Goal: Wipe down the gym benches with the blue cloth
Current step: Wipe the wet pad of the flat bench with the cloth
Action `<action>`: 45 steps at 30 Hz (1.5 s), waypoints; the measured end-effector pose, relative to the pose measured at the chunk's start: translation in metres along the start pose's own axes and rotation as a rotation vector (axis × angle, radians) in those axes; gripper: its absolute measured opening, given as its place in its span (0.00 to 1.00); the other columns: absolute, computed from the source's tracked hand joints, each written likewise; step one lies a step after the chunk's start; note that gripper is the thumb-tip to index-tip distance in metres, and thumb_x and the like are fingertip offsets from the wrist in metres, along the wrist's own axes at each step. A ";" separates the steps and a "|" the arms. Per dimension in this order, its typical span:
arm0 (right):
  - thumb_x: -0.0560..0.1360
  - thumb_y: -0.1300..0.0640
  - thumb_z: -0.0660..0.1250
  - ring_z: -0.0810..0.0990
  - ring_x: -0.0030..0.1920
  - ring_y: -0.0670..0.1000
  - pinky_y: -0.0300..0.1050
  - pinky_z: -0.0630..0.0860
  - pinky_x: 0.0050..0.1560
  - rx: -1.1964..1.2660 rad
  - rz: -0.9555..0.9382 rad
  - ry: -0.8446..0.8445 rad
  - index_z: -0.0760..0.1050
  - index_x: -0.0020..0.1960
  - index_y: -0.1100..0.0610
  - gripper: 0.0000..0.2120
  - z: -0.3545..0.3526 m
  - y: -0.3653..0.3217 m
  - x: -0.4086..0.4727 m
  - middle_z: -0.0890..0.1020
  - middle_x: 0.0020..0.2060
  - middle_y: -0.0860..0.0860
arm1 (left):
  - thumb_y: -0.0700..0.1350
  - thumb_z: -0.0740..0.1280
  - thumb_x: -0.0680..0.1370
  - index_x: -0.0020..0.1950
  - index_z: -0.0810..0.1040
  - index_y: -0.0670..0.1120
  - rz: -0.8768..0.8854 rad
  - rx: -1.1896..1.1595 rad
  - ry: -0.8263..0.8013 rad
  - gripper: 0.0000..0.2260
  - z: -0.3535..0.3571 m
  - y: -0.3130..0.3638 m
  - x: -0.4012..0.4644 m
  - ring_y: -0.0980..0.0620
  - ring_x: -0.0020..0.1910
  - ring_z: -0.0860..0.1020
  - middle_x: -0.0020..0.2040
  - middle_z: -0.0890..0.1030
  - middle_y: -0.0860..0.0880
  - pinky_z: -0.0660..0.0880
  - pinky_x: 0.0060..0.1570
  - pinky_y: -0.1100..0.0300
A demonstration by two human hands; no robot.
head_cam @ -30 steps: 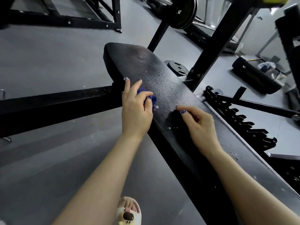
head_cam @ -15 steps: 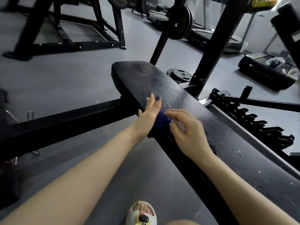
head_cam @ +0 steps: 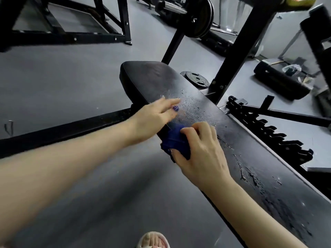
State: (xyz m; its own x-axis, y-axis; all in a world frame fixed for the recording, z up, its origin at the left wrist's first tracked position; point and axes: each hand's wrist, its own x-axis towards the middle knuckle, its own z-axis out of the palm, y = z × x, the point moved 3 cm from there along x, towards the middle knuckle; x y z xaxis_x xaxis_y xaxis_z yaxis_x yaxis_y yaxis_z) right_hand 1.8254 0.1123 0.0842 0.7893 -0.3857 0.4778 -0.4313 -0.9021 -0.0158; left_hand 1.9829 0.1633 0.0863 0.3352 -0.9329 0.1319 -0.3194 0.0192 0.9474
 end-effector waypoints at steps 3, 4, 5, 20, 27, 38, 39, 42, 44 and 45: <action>0.71 0.54 0.69 0.71 0.63 0.60 0.53 0.72 0.63 -0.039 -0.045 0.008 0.75 0.53 0.62 0.15 0.005 -0.009 -0.004 0.72 0.64 0.59 | 0.48 0.58 0.83 0.76 0.64 0.49 0.207 0.703 -0.080 0.21 -0.037 -0.018 0.017 0.56 0.78 0.45 0.77 0.59 0.54 0.44 0.75 0.56; 0.72 0.57 0.68 0.70 0.66 0.60 0.54 0.71 0.66 -0.027 -0.075 0.006 0.75 0.53 0.63 0.13 0.005 -0.012 -0.007 0.73 0.65 0.59 | 0.50 0.57 0.83 0.77 0.61 0.48 0.256 0.877 -0.131 0.23 -0.045 -0.025 0.021 0.54 0.78 0.43 0.79 0.56 0.52 0.41 0.75 0.54; 0.73 0.60 0.66 0.69 0.68 0.60 0.55 0.69 0.68 -0.021 -0.101 -0.004 0.74 0.54 0.63 0.11 0.007 -0.015 -0.009 0.73 0.65 0.59 | 0.53 0.56 0.82 0.78 0.57 0.49 0.283 1.003 -0.173 0.25 -0.053 -0.032 0.025 0.54 0.78 0.40 0.79 0.53 0.51 0.39 0.75 0.54; 0.72 0.67 0.71 0.73 0.62 0.63 0.58 0.75 0.58 -0.192 0.112 -0.008 0.76 0.50 0.64 0.08 0.031 -0.043 -0.005 0.71 0.64 0.63 | 0.63 0.46 0.78 0.77 0.61 0.49 0.478 0.913 -0.105 0.31 -0.092 -0.091 0.051 0.51 0.78 0.54 0.77 0.61 0.49 0.52 0.76 0.48; 0.74 0.67 0.69 0.74 0.65 0.59 0.54 0.73 0.64 -0.209 -0.041 0.043 0.74 0.57 0.61 0.12 0.005 -0.026 -0.045 0.74 0.62 0.58 | 0.60 0.46 0.78 0.76 0.62 0.49 0.528 0.807 -0.058 0.30 -0.099 -0.100 0.059 0.53 0.77 0.56 0.77 0.62 0.51 0.50 0.76 0.54; 0.82 0.66 0.55 0.75 0.64 0.61 0.54 0.71 0.66 -0.100 -0.097 0.046 0.78 0.55 0.67 0.14 0.073 -0.069 0.063 0.79 0.59 0.61 | 0.57 0.47 0.78 0.76 0.63 0.50 0.574 0.783 -0.075 0.28 -0.103 -0.102 0.062 0.55 0.77 0.55 0.77 0.62 0.53 0.50 0.76 0.55; 0.80 0.68 0.59 0.75 0.65 0.60 0.54 0.70 0.67 -0.082 -0.085 0.044 0.77 0.57 0.67 0.10 0.063 -0.062 0.051 0.78 0.60 0.61 | 0.57 0.47 0.78 0.76 0.63 0.50 0.569 0.783 -0.076 0.28 -0.103 -0.101 0.061 0.55 0.77 0.56 0.77 0.62 0.53 0.50 0.76 0.54; 0.73 0.71 0.69 0.75 0.65 0.59 0.51 0.71 0.67 -0.035 -0.010 0.065 0.78 0.55 0.68 0.11 0.030 -0.043 0.021 0.77 0.60 0.61 | 0.57 0.48 0.78 0.76 0.63 0.50 0.556 0.766 -0.076 0.28 -0.101 -0.100 0.059 0.55 0.77 0.56 0.77 0.63 0.53 0.50 0.76 0.53; 0.73 0.69 0.71 0.77 0.63 0.58 0.51 0.72 0.64 0.015 0.021 0.079 0.80 0.53 0.68 0.08 0.026 -0.041 0.018 0.79 0.58 0.59 | 0.58 0.48 0.77 0.76 0.63 0.50 0.547 0.760 -0.072 0.28 -0.100 -0.101 0.059 0.55 0.77 0.55 0.77 0.62 0.54 0.49 0.76 0.55; 0.73 0.68 0.70 0.78 0.61 0.57 0.48 0.73 0.64 0.030 0.029 0.080 0.80 0.52 0.67 0.08 0.028 -0.044 0.023 0.80 0.57 0.58 | 0.58 0.48 0.78 0.76 0.63 0.50 0.546 0.762 -0.071 0.28 -0.101 -0.101 0.059 0.55 0.77 0.55 0.77 0.62 0.54 0.49 0.76 0.55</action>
State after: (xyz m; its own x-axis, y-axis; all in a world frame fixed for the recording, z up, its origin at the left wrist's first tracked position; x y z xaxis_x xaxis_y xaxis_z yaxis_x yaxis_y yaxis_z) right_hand 1.8749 0.1372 0.0712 0.7385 -0.3960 0.5457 -0.4393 -0.8966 -0.0561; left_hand 2.1242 0.1422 0.0278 -0.0787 -0.8846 0.4597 -0.9189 0.2432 0.3105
